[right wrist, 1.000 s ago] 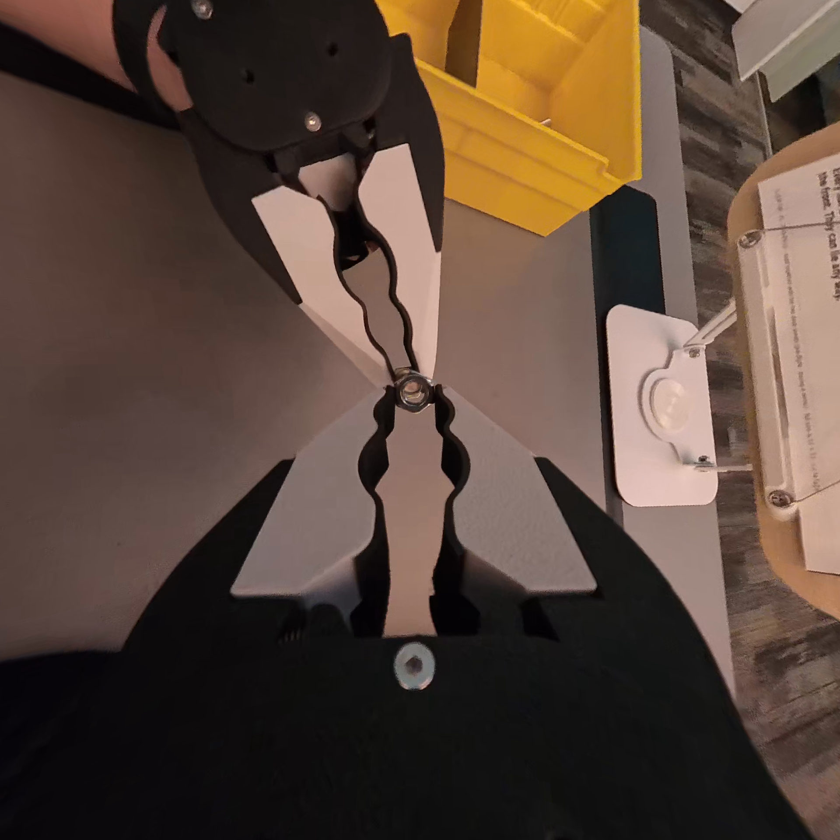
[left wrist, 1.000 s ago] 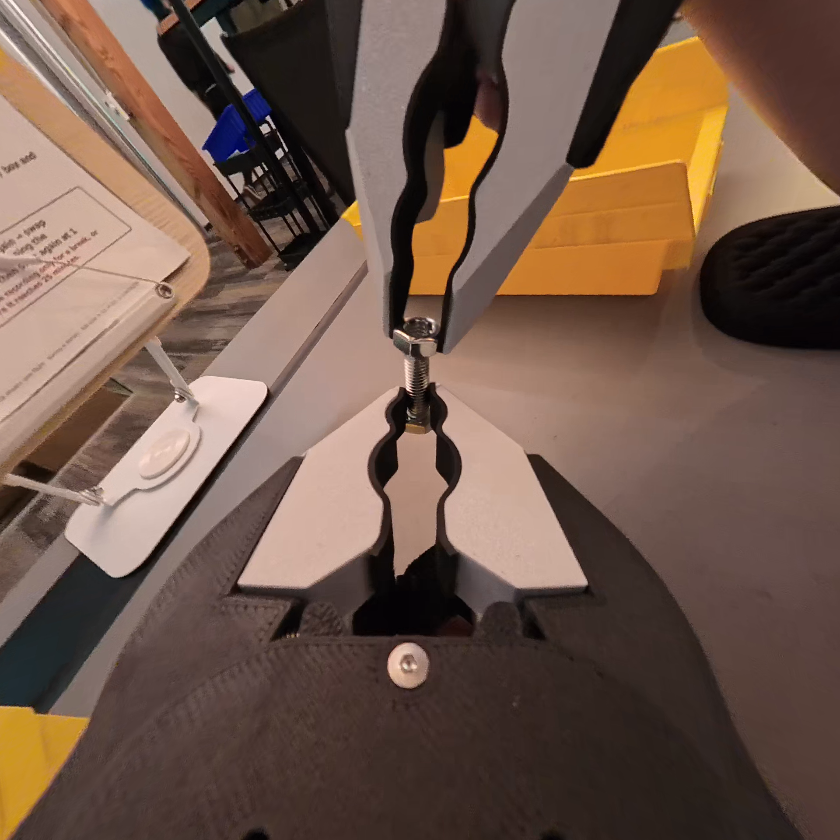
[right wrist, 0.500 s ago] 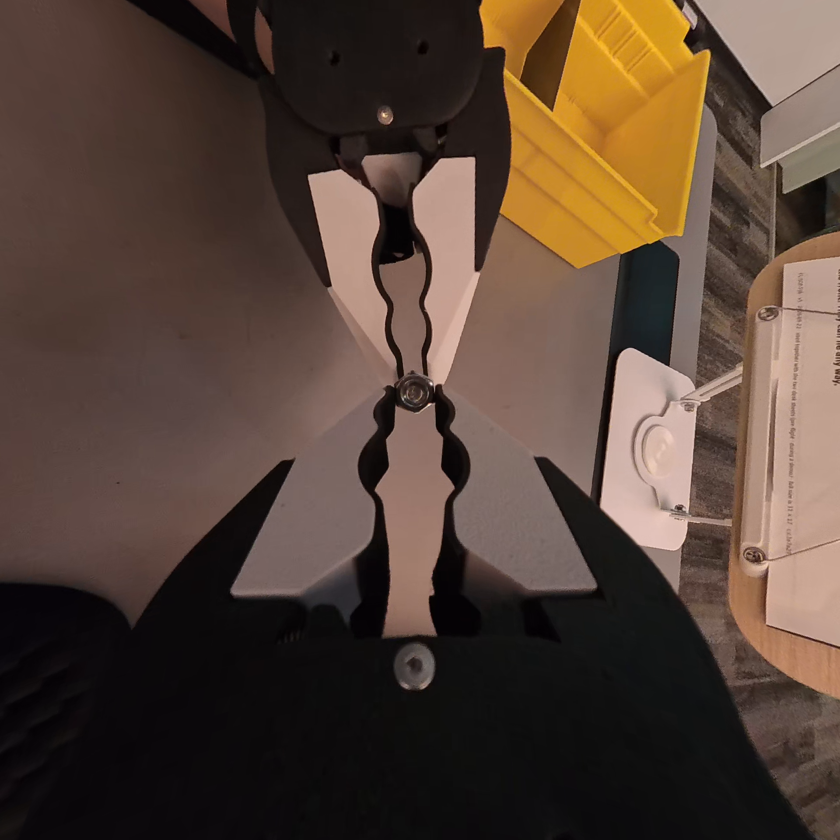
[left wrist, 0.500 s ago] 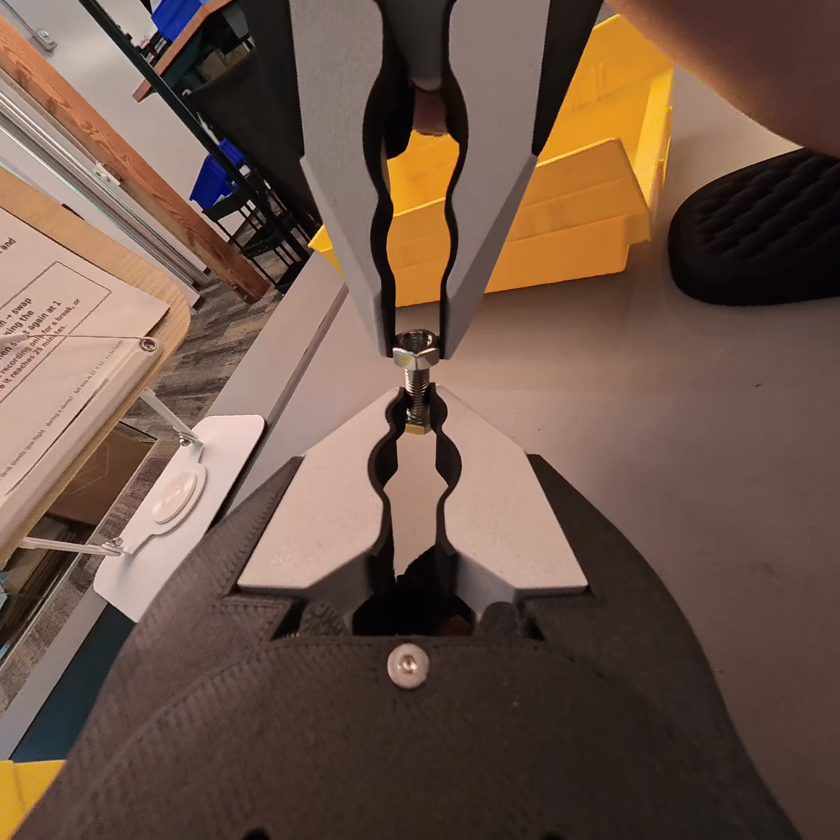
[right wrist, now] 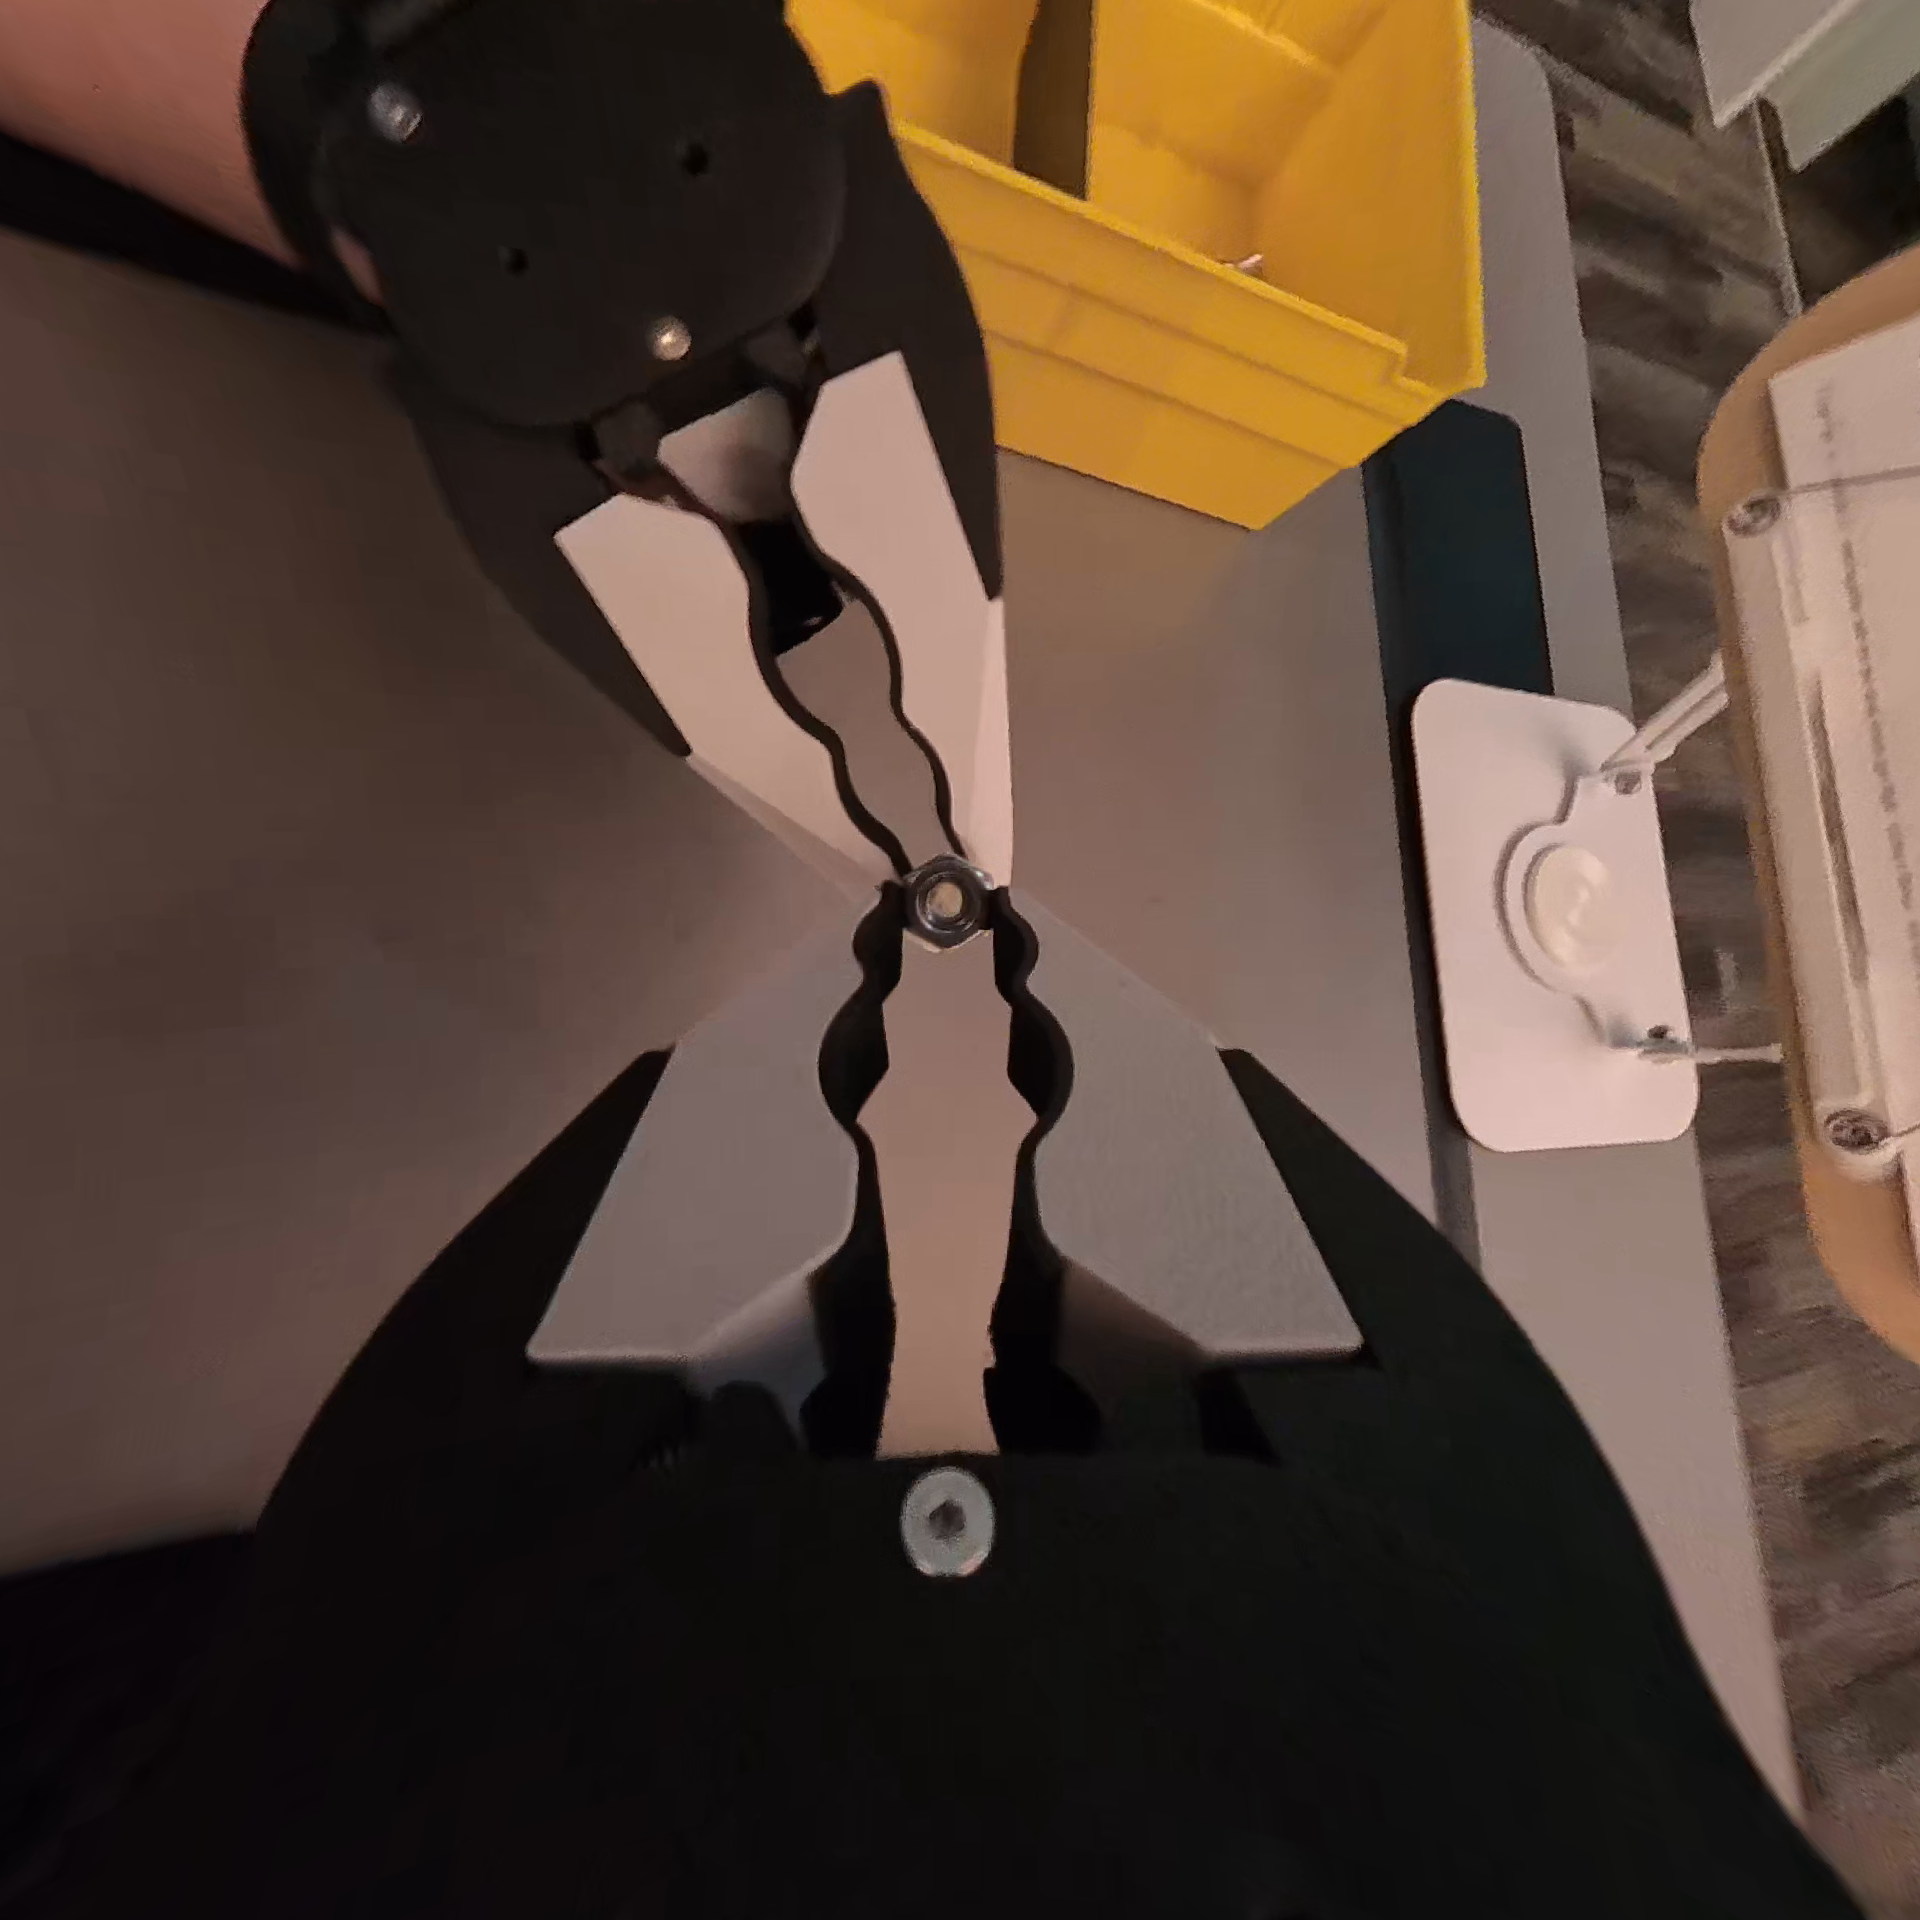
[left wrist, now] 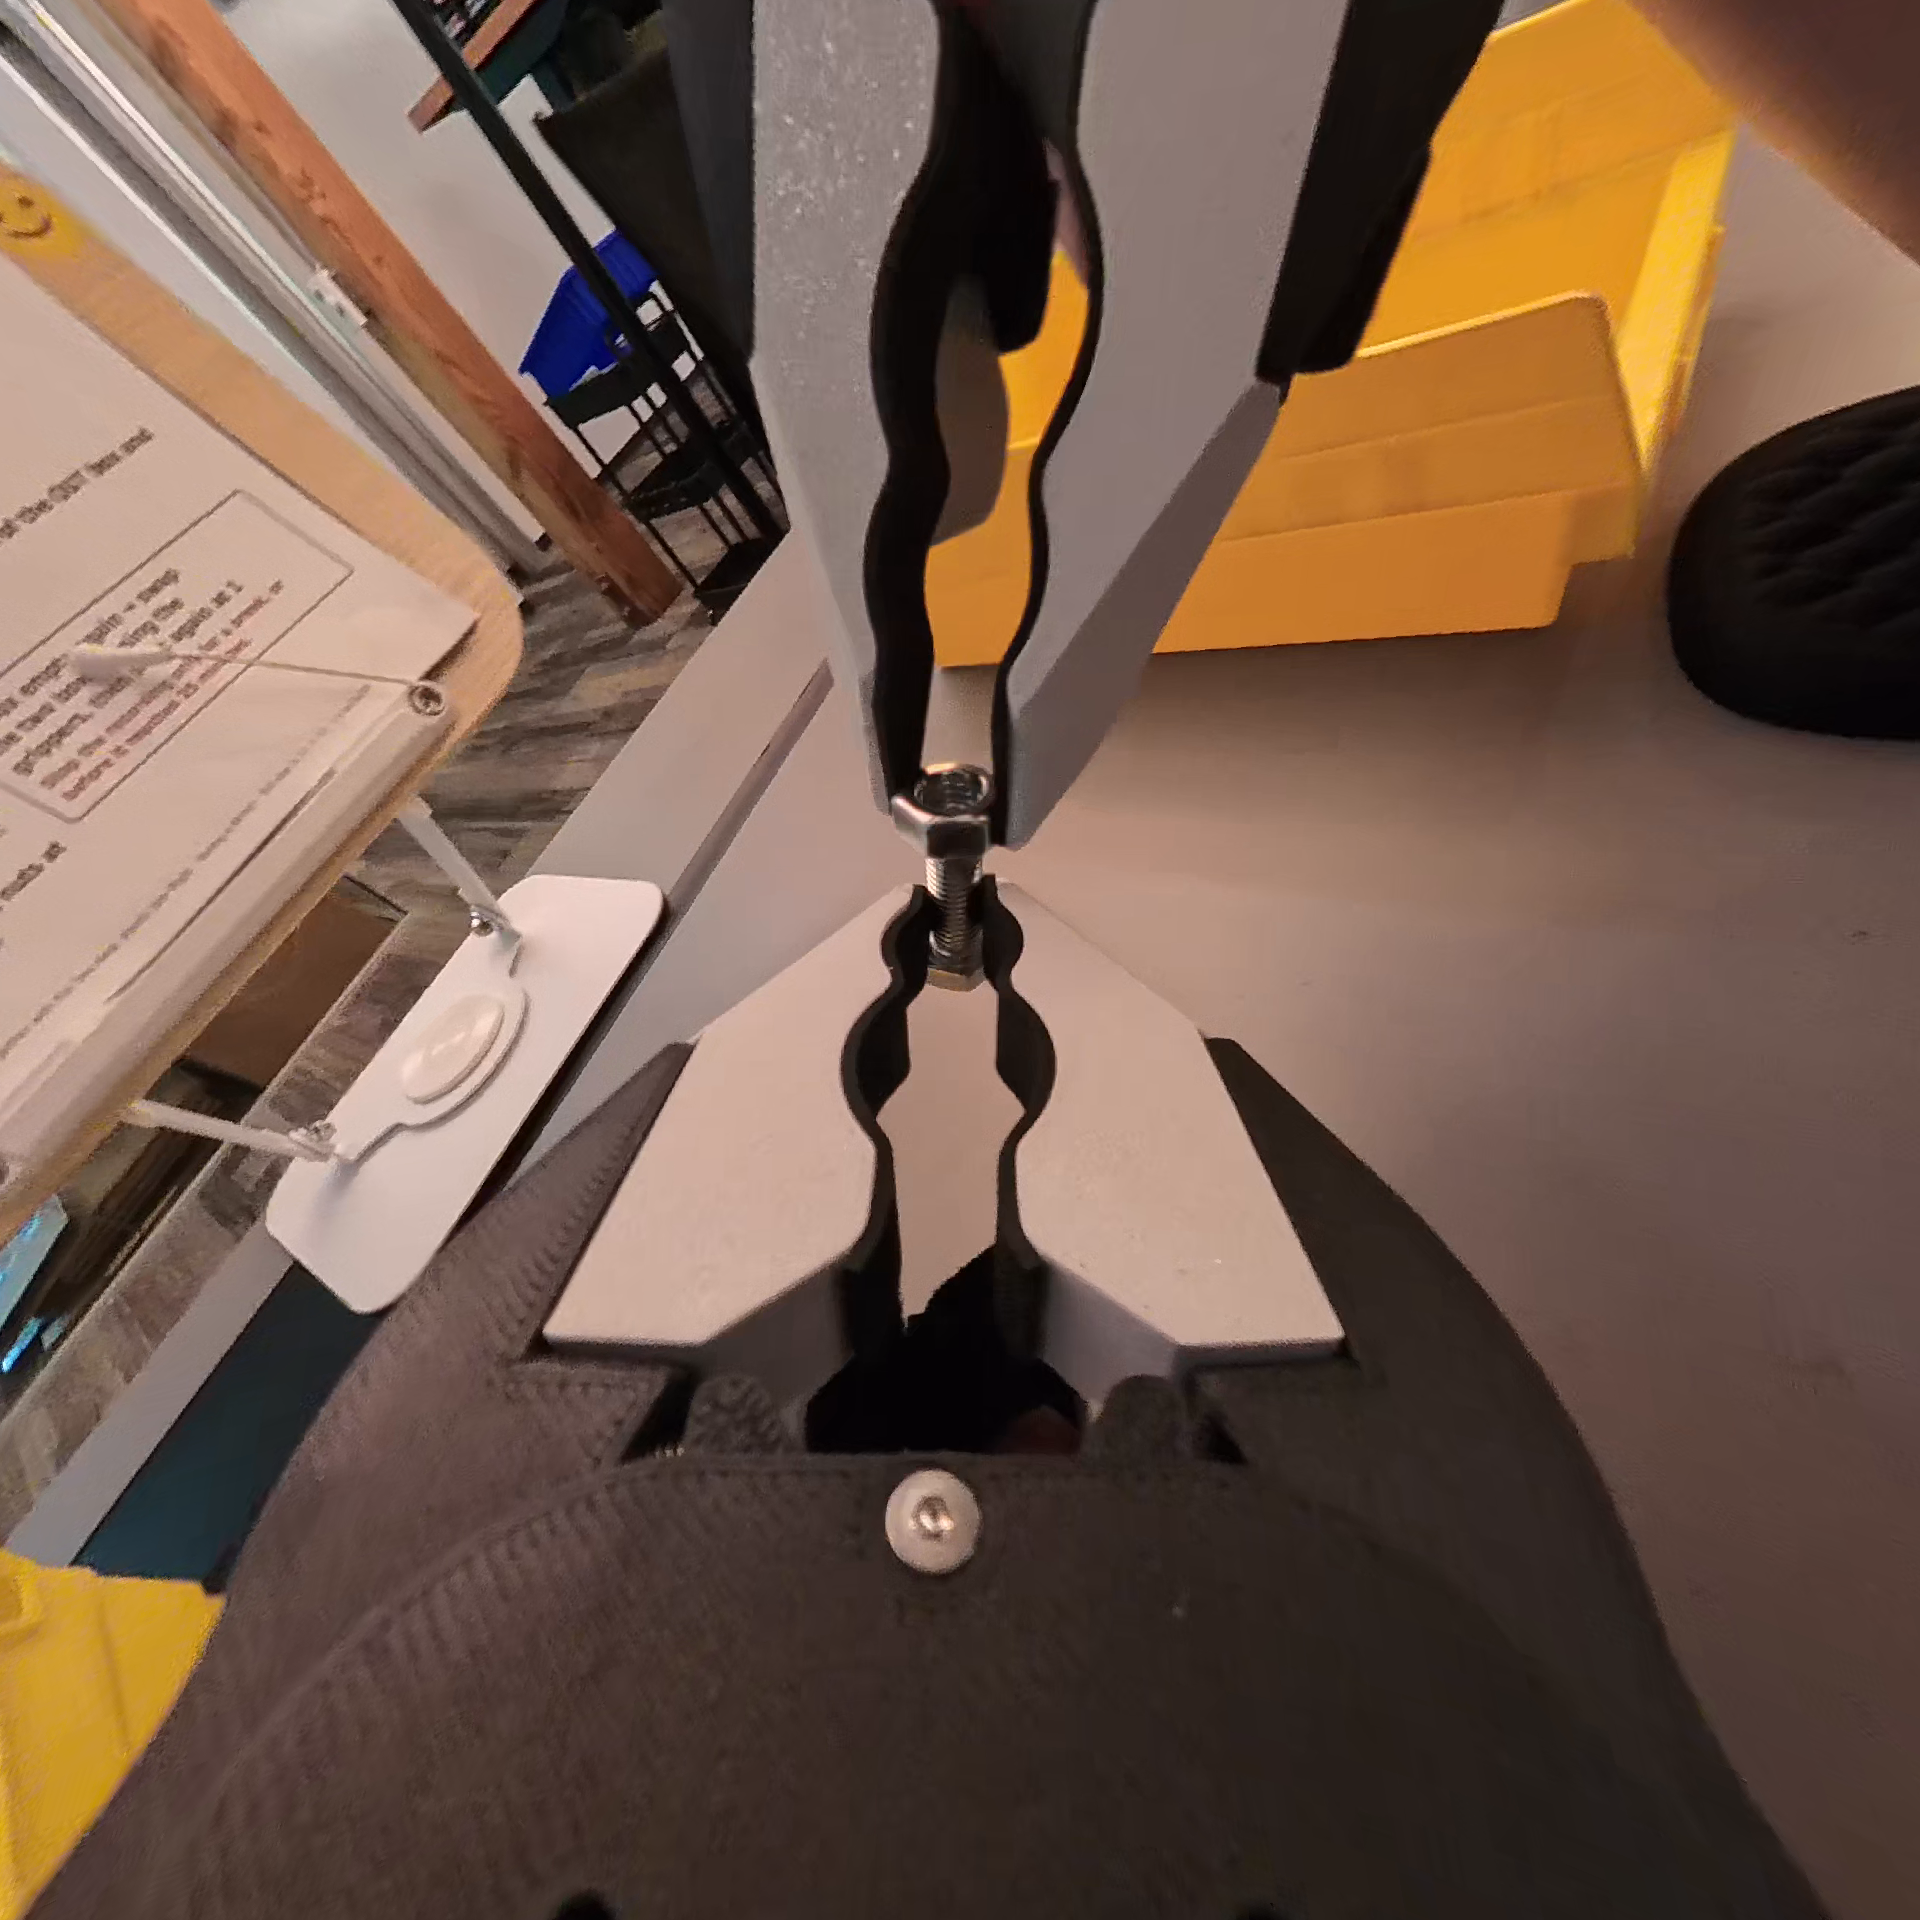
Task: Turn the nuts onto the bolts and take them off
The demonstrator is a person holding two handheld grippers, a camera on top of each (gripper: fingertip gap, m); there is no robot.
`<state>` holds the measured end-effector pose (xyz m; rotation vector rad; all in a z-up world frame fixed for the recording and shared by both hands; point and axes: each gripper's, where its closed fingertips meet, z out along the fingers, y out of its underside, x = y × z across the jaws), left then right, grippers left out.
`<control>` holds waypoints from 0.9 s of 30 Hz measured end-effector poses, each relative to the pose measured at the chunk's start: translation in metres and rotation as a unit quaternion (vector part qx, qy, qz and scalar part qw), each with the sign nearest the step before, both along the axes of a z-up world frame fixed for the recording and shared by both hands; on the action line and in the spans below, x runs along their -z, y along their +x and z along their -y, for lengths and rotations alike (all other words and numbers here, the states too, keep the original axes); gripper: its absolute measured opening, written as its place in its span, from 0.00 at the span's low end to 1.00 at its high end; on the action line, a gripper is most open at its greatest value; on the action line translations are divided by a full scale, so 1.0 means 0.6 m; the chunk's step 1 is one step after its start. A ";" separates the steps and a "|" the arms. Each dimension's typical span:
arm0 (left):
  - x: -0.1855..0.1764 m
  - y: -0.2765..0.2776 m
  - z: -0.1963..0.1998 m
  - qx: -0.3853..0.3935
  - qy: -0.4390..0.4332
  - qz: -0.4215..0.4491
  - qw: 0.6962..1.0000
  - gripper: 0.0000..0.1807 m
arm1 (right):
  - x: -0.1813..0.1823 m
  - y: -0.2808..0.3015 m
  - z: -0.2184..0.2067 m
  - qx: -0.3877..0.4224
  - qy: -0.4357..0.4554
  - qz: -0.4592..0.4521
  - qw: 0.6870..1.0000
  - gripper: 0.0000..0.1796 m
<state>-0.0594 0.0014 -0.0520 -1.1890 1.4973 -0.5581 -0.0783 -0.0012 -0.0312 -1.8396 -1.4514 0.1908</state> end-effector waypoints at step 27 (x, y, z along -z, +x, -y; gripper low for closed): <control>0.042 0.005 0.001 0.000 0.002 -0.064 0.998 0.04 | 0.049 0.025 0.004 -0.050 0.054 0.156 0.985 0.09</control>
